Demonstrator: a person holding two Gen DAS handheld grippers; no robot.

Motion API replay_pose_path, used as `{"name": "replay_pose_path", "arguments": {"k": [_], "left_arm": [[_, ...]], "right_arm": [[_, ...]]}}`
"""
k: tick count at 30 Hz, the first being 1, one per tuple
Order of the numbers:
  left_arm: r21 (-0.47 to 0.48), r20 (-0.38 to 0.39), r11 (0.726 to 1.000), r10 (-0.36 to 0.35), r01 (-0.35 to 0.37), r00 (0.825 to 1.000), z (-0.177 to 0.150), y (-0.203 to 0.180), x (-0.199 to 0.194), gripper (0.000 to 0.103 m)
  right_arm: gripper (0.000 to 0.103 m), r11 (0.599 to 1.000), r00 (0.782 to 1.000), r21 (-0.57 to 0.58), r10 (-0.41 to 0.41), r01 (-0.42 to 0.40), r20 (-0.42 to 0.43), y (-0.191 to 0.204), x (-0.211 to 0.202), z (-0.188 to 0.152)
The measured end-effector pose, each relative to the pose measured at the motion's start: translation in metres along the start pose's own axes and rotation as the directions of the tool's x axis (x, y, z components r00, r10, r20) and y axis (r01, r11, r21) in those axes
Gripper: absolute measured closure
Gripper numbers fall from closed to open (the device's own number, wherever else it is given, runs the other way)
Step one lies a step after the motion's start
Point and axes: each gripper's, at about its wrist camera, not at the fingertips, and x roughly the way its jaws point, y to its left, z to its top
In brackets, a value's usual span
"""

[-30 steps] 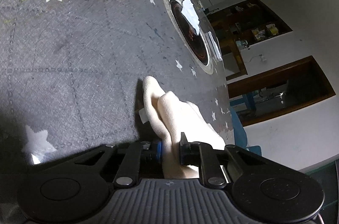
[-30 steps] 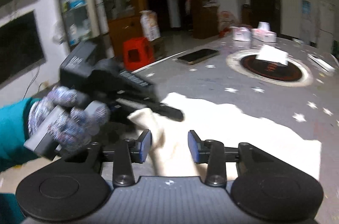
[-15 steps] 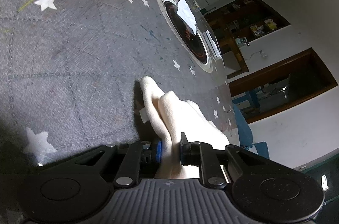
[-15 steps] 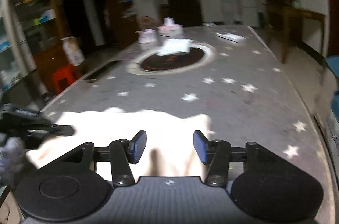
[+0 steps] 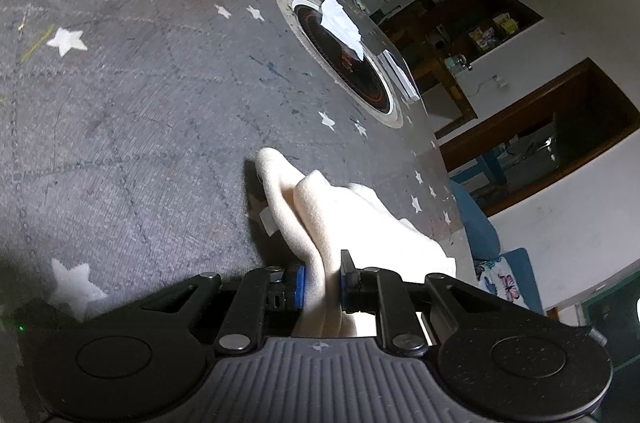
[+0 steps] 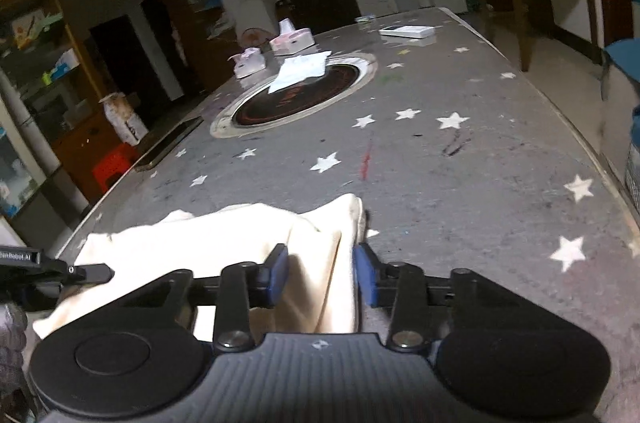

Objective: Fold clothes

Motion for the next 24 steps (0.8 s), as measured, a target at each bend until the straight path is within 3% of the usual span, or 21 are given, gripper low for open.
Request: {"name": "replay_pose_path", "arguments": {"k": [3, 9, 17, 24], "left_arm": [[0.031, 0.002, 0.999, 0.021, -0.021, 1.0, 0.0, -0.005, 0.0, 0.086], [0.11, 0.022, 0.991, 0.07, -0.072, 0.997, 0.0, -0.023, -0.002, 0.089], [0.226, 0.026, 0.973, 0.035, -0.04, 0.999, 0.01, -0.069, 0.005, 0.089], [0.322, 0.0, 0.947, 0.004, -0.004, 1.0, 0.018, -0.115, 0.039, 0.089]], "right_arm": [[0.09, 1.0, 1.0, 0.02, 0.014, -0.014, -0.004, 0.001, -0.001, 0.0], [0.093, 0.999, 0.998, 0.016, 0.032, -0.033, 0.063, 0.008, -0.017, 0.0], [0.094, 1.0, 0.99, -0.018, 0.012, -0.01, 0.14, 0.007, -0.047, 0.016], [0.094, 0.996, 0.976, -0.031, -0.073, 0.081, 0.204, -0.013, -0.075, 0.036]]}}
